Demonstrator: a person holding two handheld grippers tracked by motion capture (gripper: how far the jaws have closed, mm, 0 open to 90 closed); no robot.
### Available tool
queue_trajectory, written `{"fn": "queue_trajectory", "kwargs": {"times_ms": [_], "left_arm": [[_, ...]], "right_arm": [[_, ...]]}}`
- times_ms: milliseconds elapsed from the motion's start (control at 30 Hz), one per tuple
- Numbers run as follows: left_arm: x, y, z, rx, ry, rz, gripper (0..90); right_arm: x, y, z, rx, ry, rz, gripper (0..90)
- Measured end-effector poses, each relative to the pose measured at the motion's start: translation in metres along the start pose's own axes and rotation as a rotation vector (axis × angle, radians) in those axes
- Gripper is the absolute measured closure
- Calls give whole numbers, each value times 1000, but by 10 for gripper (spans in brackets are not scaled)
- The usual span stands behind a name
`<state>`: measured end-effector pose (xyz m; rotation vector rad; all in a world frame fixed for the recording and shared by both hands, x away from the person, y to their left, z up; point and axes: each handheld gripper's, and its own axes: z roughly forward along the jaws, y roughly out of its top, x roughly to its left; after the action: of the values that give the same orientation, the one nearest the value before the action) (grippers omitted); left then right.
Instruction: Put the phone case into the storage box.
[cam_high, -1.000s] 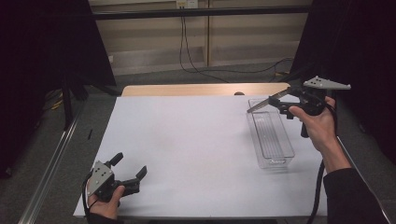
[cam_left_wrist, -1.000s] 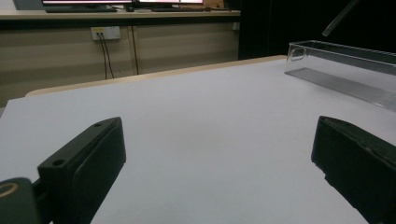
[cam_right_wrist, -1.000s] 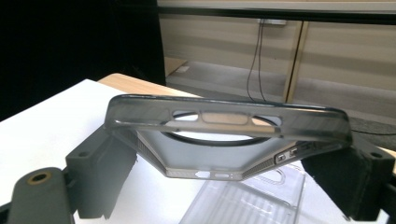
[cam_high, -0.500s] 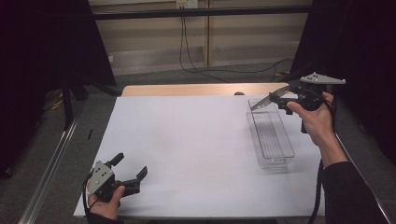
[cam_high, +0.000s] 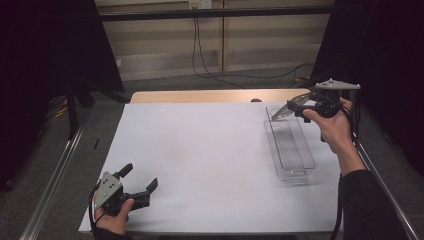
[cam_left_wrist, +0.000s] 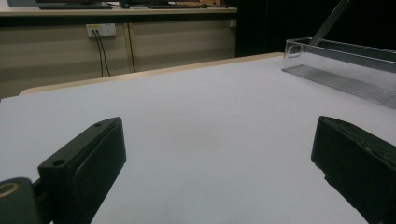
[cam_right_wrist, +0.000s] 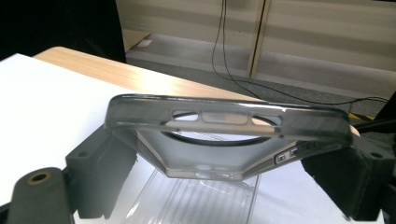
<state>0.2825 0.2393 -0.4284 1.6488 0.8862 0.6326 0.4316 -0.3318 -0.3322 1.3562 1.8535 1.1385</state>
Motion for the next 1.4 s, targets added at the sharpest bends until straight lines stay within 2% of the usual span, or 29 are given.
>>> {"fn": "queue_trajectory", "kwargs": {"times_ms": [100, 333, 533, 1067, 1400], "left_arm": [[0, 0, 0, -6, 2, -10, 32], [0, 1, -1, -3, 17, 7, 32], [-1, 0, -1, -4, 14, 3, 33], [-2, 1, 0, -2, 7, 6, 34], [-2, 1, 0, -6, 11, 3, 35]], "right_arm": [[1, -1, 4, 0, -3, 5, 120], [2, -3, 11, 23, -25, 4, 121], [4, -5, 19, 38, -39, 12, 120], [10, -4, 33, 53, -133, 65, 121], [16, -6, 43, 75, -177, 61, 120]]}}
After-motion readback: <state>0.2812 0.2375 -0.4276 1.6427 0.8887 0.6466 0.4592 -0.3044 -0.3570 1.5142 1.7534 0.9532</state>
